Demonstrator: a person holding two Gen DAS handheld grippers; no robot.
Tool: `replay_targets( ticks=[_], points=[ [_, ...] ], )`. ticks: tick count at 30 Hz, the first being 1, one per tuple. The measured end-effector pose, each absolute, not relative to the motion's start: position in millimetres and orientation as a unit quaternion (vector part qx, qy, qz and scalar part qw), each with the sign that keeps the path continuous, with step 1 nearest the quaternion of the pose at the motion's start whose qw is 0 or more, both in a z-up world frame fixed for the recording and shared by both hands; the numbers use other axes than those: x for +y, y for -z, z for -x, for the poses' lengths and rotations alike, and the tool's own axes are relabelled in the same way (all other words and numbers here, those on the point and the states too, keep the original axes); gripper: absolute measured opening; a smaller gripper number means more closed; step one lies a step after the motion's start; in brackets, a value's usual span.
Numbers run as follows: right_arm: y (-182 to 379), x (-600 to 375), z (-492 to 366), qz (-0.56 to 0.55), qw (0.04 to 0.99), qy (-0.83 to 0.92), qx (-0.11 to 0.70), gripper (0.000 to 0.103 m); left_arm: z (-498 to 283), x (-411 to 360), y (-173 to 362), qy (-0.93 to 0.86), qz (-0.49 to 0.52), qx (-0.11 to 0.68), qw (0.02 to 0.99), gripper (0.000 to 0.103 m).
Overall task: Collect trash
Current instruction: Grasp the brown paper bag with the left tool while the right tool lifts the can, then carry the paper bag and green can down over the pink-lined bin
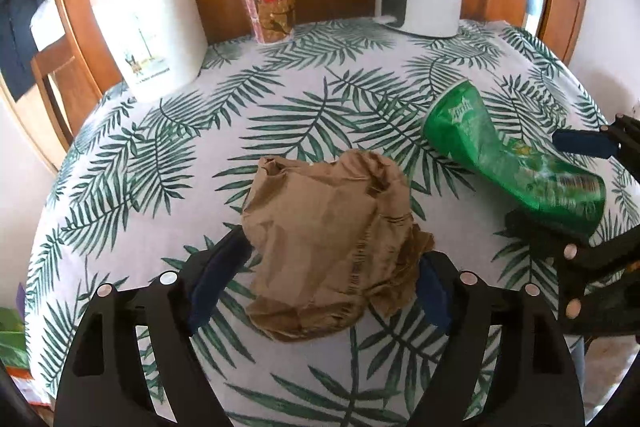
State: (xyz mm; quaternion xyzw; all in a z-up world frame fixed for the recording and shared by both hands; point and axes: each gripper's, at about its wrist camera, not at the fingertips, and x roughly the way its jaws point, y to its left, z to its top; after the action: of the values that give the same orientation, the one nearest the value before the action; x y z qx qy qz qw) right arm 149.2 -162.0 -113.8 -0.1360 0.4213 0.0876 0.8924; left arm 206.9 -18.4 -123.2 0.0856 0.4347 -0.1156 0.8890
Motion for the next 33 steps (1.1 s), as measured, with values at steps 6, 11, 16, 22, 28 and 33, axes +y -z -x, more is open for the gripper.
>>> replay_targets(
  ticks=[6, 11, 16, 22, 28, 33],
  points=[
    [125, -165, -169, 0.094, 0.88, -0.109, 0.453, 0.09, -209, -23, 126, 0.12, -0.084, 0.434, 0.889, 0.074],
    [128, -167, -167, 0.065, 0.881, -0.13, 0.451, 0.085, -209, -20, 124, 0.13, -0.08, 0.431, 0.889, 0.068],
    [124, -165, -160, 0.073, 0.888, -0.13, 0.435, 0.084, -205, -20, 123, 0.138, -0.075, 0.425, 0.892, 0.066],
    [116, -172, -148, 0.079, 0.897, -0.124, 0.416, 0.084, -197, -22, 120, 0.146, -0.073, 0.418, 0.894, 0.065],
    [113, -180, -122, 0.071, 0.902, -0.132, 0.406, 0.084, -172, -23, 110, 0.159, -0.074, 0.403, 0.898, 0.065],
    [106, -184, -82, 0.072, 0.908, -0.139, 0.39, 0.084, -132, -22, 96, 0.178, -0.077, 0.387, 0.902, 0.065]
  ],
)
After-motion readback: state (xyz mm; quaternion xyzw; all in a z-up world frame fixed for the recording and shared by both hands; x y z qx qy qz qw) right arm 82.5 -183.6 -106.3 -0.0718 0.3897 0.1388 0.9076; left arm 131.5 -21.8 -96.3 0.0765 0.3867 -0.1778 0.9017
